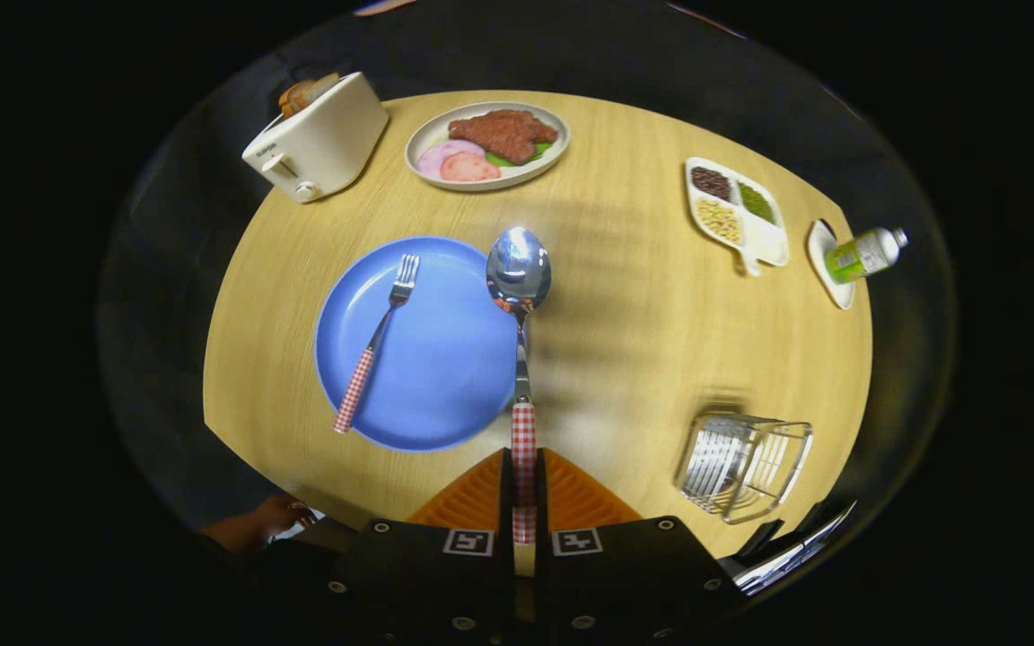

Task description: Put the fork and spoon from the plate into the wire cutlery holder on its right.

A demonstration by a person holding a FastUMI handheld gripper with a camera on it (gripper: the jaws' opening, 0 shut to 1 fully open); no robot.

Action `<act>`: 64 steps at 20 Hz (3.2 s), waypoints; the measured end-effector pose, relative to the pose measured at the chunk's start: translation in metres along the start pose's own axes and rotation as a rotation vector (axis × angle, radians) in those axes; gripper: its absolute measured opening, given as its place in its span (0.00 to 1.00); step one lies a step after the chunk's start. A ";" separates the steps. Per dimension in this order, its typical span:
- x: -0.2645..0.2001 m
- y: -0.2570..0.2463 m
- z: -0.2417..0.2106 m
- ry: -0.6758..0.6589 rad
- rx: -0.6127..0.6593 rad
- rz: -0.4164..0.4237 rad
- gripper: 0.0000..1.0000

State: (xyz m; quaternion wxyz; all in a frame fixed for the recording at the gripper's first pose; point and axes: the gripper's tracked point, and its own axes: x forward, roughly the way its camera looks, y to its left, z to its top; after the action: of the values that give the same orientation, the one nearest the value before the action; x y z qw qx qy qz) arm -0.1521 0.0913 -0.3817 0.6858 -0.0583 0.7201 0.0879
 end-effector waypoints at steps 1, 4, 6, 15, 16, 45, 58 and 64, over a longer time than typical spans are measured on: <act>-0.009 -0.018 -0.004 -0.004 0.013 -0.024 0.09; -0.028 -0.068 -0.022 0.008 0.072 -0.092 0.09; -0.038 -0.099 -0.038 0.033 0.115 -0.129 0.09; -0.046 -0.136 -0.120 0.231 0.179 -0.075 0.10; -0.043 -0.136 -0.125 0.251 0.181 -0.062 0.10; -0.046 -0.150 -0.029 0.046 0.302 0.097 0.29; -0.038 -0.033 0.005 -0.011 0.204 0.133 0.87; -0.018 0.040 0.020 0.025 0.125 0.150 0.91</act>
State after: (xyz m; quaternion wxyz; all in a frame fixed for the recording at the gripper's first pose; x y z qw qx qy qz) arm -0.1396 0.1338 -0.3633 0.6705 0.0377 0.7351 0.0933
